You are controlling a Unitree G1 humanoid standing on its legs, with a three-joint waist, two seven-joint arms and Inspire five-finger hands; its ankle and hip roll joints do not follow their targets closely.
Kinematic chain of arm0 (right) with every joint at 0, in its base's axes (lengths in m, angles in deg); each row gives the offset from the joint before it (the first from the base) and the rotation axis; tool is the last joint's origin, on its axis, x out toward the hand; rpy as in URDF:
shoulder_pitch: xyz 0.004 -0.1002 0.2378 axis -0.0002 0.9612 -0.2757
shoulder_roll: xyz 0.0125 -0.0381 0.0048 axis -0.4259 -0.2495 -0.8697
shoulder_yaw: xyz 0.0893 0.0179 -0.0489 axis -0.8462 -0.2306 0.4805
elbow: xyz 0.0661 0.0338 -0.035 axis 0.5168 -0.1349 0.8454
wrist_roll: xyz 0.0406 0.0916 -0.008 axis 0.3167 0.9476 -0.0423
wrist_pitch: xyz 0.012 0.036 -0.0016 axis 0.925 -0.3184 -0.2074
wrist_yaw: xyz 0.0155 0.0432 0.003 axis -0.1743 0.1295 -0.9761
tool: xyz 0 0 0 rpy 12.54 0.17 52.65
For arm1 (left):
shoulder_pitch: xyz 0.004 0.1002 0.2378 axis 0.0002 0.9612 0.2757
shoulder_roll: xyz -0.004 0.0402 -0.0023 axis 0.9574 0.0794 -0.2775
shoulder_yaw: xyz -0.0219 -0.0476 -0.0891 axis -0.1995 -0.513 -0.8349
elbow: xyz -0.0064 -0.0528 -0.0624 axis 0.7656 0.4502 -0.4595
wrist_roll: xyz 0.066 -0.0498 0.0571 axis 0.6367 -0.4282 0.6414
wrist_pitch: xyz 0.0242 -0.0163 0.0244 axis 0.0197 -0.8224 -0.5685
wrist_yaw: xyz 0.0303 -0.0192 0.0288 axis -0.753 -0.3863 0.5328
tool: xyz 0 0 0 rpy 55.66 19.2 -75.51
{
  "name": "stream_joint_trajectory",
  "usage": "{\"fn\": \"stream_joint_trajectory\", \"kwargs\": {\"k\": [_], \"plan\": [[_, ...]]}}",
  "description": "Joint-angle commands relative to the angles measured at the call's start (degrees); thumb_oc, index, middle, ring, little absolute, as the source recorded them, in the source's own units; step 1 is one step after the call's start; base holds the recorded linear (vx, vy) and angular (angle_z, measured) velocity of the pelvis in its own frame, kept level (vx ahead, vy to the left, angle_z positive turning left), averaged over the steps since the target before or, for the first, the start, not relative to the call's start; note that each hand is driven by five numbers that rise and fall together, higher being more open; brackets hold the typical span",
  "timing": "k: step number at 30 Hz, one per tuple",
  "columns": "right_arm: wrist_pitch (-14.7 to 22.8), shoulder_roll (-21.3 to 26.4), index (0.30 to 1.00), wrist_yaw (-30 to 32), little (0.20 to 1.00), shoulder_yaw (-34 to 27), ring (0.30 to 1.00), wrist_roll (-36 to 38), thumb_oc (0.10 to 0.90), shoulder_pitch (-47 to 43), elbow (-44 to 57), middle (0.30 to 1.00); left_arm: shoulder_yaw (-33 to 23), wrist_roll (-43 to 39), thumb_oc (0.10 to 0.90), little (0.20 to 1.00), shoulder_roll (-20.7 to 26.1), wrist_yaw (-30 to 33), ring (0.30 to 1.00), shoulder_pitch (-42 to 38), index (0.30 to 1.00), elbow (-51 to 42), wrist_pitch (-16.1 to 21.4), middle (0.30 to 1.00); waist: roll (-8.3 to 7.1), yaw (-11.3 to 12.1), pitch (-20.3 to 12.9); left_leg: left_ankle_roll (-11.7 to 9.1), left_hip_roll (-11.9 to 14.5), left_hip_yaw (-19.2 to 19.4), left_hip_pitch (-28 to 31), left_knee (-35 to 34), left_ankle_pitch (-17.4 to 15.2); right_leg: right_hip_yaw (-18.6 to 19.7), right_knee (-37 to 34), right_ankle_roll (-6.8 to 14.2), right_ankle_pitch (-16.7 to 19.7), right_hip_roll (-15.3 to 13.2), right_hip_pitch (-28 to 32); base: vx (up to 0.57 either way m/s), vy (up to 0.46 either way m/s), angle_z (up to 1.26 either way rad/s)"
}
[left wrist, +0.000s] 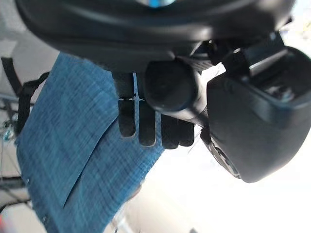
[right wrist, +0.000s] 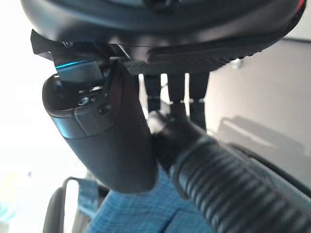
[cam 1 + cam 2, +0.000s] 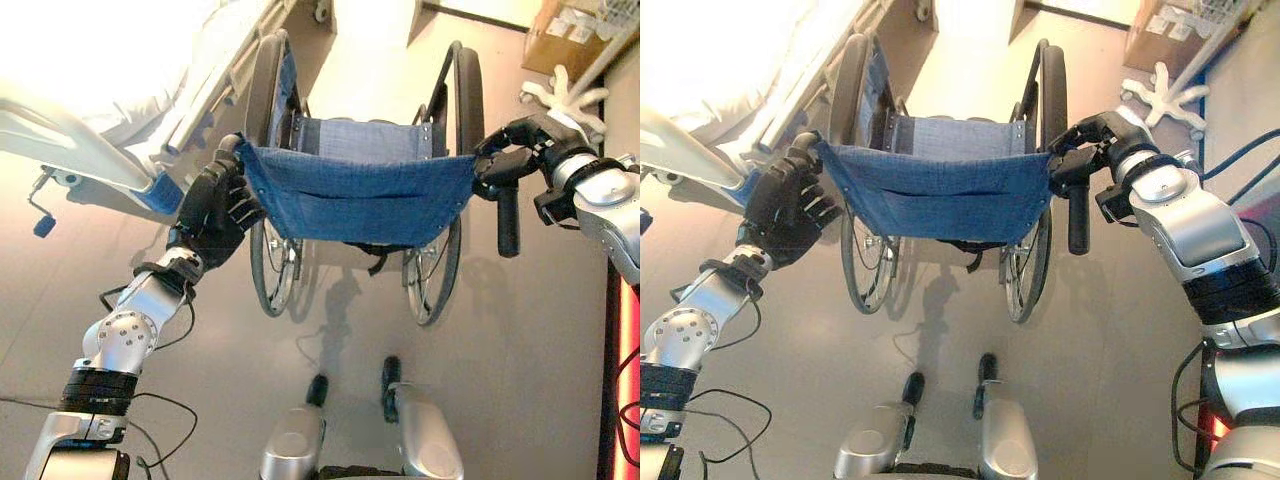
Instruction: Push the wheelchair next to the bed
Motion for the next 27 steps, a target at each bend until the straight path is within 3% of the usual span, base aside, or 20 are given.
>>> {"fn": "stream_joint_trajectory", "kwargs": {"k": [1, 3, 4, 5, 6, 7, 8, 9, 11, 13, 16, 17, 18, 20, 21, 23, 25, 27], "plan": [[7.8, -4.3, 0.3, -1.5, 0.3, 3.1, 0.3, 1.7, 0.4, -3.0, 1.3, 0.3, 0.3, -2.0, 0.4, 0.3, -1.6, -4.5, 0.3, -13.5, 0.3, -9.0, 14.4, 0.3, -1.46, -1.8, -16.9, 3.7, -7.2, 7.0, 2.2, 7.9, -8.3, -0.7, -8.5, 1.0, 9.0, 0.8, -1.8, 0.33, -0.099, 0.69], [8.6, -4.3, 0.3, -1.9, 0.3, 3.7, 0.3, 2.2, 0.4, -3.6, 0.0, 0.3, 0.5, -1.8, 0.4, 0.3, -2.0, -4.4, 0.3, -13.8, 0.3, -8.8, 14.5, 0.3, -1.26, -2.0, -17.5, 2.8, -6.2, 7.3, 3.0, 10.1, -7.9, -1.7, -6.5, -0.1, 7.8, 1.7, -1.5, 0.44, -0.093, 0.66], [8.2, -4.4, 0.3, -2.1, 0.3, 4.4, 0.3, 2.5, 0.4, -4.3, -0.7, 0.3, 0.5, -0.7, 0.4, 0.3, -2.7, -4.8, 0.3, -13.8, 0.3, -8.3, 14.5, 0.3, -0.81, -2.5, -18.4, 1.4, -5.1, 7.2, 3.9, 13.1, -5.7, -1.5, -4.0, -1.3, 6.7, 3.2, -1.6, 0.6, -0.12, 0.33], [7.7, -4.4, 0.3, -3.0, 0.3, 5.2, 0.3, 1.9, 0.4, -4.5, -0.9, 0.3, 0.6, -1.3, 0.4, 0.3, -2.7, -4.4, 0.3, -13.2, 0.3, -8.5, 14.8, 0.3, -0.65, -2.9, -19.2, -0.9, -3.4, 8.5, 3.1, 21.6, 0.9, -2.1, -2.6, -3.5, 5.1, 4.3, -0.6, 0.45, -0.103, 0.03], [7.8, -4.4, 0.3, -3.1, 0.3, 5.3, 0.3, 1.8, 0.4, -4.5, -1.0, 0.3, 0.6, -1.4, 0.4, 0.3, -2.6, -4.4, 0.3, -13.1, 0.3, -8.6, 14.8, 0.3, -0.53, -3.0, -19.4, -1.1, -3.1, 8.5, 2.6, 22.7, 1.2, -2.3, -2.5, -3.7, 5.0, 4.5, -0.5, 0.48, -0.185, 0.17], [7.9, -3.6, 0.3, -3.1, 0.3, 6.2, 0.3, 2.0, 0.4, -4.4, -0.5, 0.3, 0.3, -1.7, 0.4, 0.3, -2.3, -3.6, 0.3, -12.3, 0.3, -9.2, 15.0, 0.3, -0.38, -3.2, -19.7, -3.3, -1.5, 11.1, -0.7, 35.1, 8.1, -4.3, -2.6, -6.0, 3.3, 5.4, 1.7, 0.26, -0.131, 0.15], [7.9, -3.4, 0.3, -2.9, 0.3, 6.3, 0.3, 2.2, 0.4, -4.4, -0.4, 0.3, 0.2, -1.9, 0.4, 0.3, -2.2, -3.5, 0.3, -12.2, 0.3, -9.3, 15.0, 0.3, -0.58, -3.3, -19.8, -3.5, -1.6, 11.3, -1.6, 36.3, 9.2, -4.5, -2.8, -6.3, 3.3, 5.3, 1.9, 0.39, -0.184, 0.14], [8.4, -2.8, 0.3, -2.5, 0.3, 6.6, 0.3, 2.7, 0.4, -4.1, 0.0, 0.3, -0.4, -3.4, 0.4, 0.3, -1.3, -3.3, 0.3, -11.9, 0.3, -9.5, 15.2, 0.3, -1.17, -2.8, -19.4, -4.3, -2.4, 12.3, -6.7, 43.9, 11.8, -5.3, -3.2, -7.6, 2.2, 5.2, 4.3, 0.28, -0.115, -0.12], [8.7, -2.6, 0.3, -2.7, 0.3, 6.9, 0.3, 3.1, 0.4, -4.4, 0.3, 0.3, -1.7, -4.2, 0.4, 0.3, -0.9, -4.1, 0.3, -12.1, 0.3, -8.2, 14.9, 0.3, -1.31, -2.2, -18.7, -3.9, -3.7, 12.4, -13.2, 47.0, 10.9, -5.7, -3.3, -8.1, 1.3, 5.7, 6.7, 0.29, -0.089, -0.06], [8.3, -2.9, 0.3, -2.7, 0.3, 7.2, 0.3, 2.8, 0.4, -5.1, 0.6, 0.3, -2.2, -4.2, 0.4, 0.3, -0.8, -4.7, 0.3, -12.5, 0.3, -7.2, 14.5, 0.3, -1.29, -1.6, -18.2, -3.2, -3.9, 12.1, -15.1, 44.6, 9.4, -5.4, -3.5, -7.7, 0.9, 6.1, 8.1, 0.25, -0.023, 0.15], [6.6, -4.6, 0.3, -0.2, 0.3, 9.2, 0.3, 4.0, 0.4, -8.0, 0.5, 0.3, -2.5, -5.0, 0.4, 0.3, 1.0, -6.7, 0.3, -13.8, 0.3, -4.0, 13.8, 0.3, -1.16, -0.1, -18.1, -1.3, -2.0, 12.4, -14.0, 22.8, 8.6, -3.6, -4.6, -7.3, -1.2, 7.9, 11.6, 0.33, 0.032, -0.1], [6.6, -4.6, 0.3, -0.2, 0.3, 9.2, 0.3, 4.0, 0.4, -8.0, 0.5, 0.3, -2.5, -5.0, 0.4, 0.3, 1.0, -6.7, 0.3, -13.8, 0.3, -4.0, 13.8, 0.3, -1.25, 0.0, -17.9, -1.3, -2.1, 12.5, -13.7, 22.5, 8.7, -3.5, -4.6, -7.3, -1.2, 7.8, 11.8, 0.29, 0.084, -0.14], [6.2, -5.7, 0.3, 1.0, 0.3, 9.4, 0.3, 4.2, 0.4, -8.4, -0.1, 0.3, -2.3, -4.8, 0.4, 0.3, 0.9, -7.6, 0.3, -13.8, 0.3, -3.6, 13.8, 0.3, -0.49, 0.2, -18.5, -2.3, 0.5, 13.1, -13.8, 12.0, 11.3, -4.2, -5.3, -7.4, -2.6, 8.9, 13.2, 0.3, 0.114, -0.06], [6.4, -6.2, 0.3, 0.9, 0.3, 9.8, 0.3, 4.1, 0.4, -8.0, 0.0, 0.3, -2.6, -4.0, 0.4, 0.3, 0.8, -7.9, 0.3, -12.7, 0.3, -4.0, 13.9, 0.3, 0.29, 1.1, -18.9, -4.1, 2.7, 11.9, -14.5, -0.6, 16.7, -3.9, -6.0, -7.3, -4.6, 9.8, 15.9, 0.39, 0.153, -0.12], [6.4, -6.2, 0.3, 0.9, 0.3, 9.9, 0.3, 4.1, 0.4, -7.9, 0.1, 0.3, -2.6, -3.9, 0.4, 0.3, 0.8, -7.9, 0.3, -12.5, 0.3, -4.2, 13.9, 0.3, 0.24, 1.1, -19.0, -4.2, 2.7, 11.8, -14.2, -1.6, 17.3, -3.9, -6.0, -7.3, -4.7, 9.7, 16.1, 0.37, 0.151, -0.3], [6.7, -5.2, 0.3, 0.0, 0.3, 9.6, 0.3, 5.2, 0.4, -6.5, 2.1, 0.3, -4.5, -4.0, 0.4, 0.3, 1.5, -7.7, 0.3, -9.7, 0.3, -6.0, 13.7, 0.3, 1.12, 2.0, -19.4, -4.8, 5.2, 9.1, -15.4, -8.8, 21.3, -2.4, -5.6, -7.5, -6.0, 10.4, 17.6, 0.35, 0.165, -0.44], [6.4, -4.7, 0.3, -1.1, 0.3, 8.3, 0.3, 5.8, 0.4, -4.6, 4.2, 0.3, -7.0, -3.6, 0.4, 0.3, 1.8, -7.7, 0.3, -7.2, 0.3, -7.2, 12.5, 0.3, 1.55, 2.4, -19.6, -5.0, 6.3, 7.5, -15.1, -10.5, 21.7, -1.1, -4.5, -7.3, -7.7, 10.3, 18.5, 0.35, 0.195, -0.55], [5.7, -4.4, 0.3, -2.0, 0.3, 7.1, 0.3, 6.4, 0.4, -3.1, 6.0, 0.3, -8.7, -3.1, 0.4, 0.3, 1.9, -7.6, 0.3, -6.2, 0.3, -7.5, 11.0, 0.3, 1.97, 2.1, -20.0, -5.0, 7.4, 8.7, -14.2, -10.8, 20.7, -1.3, -3.0, -6.9, -9.2, 9.9, 19.0, 0.34, 0.261, -0.35]]}}
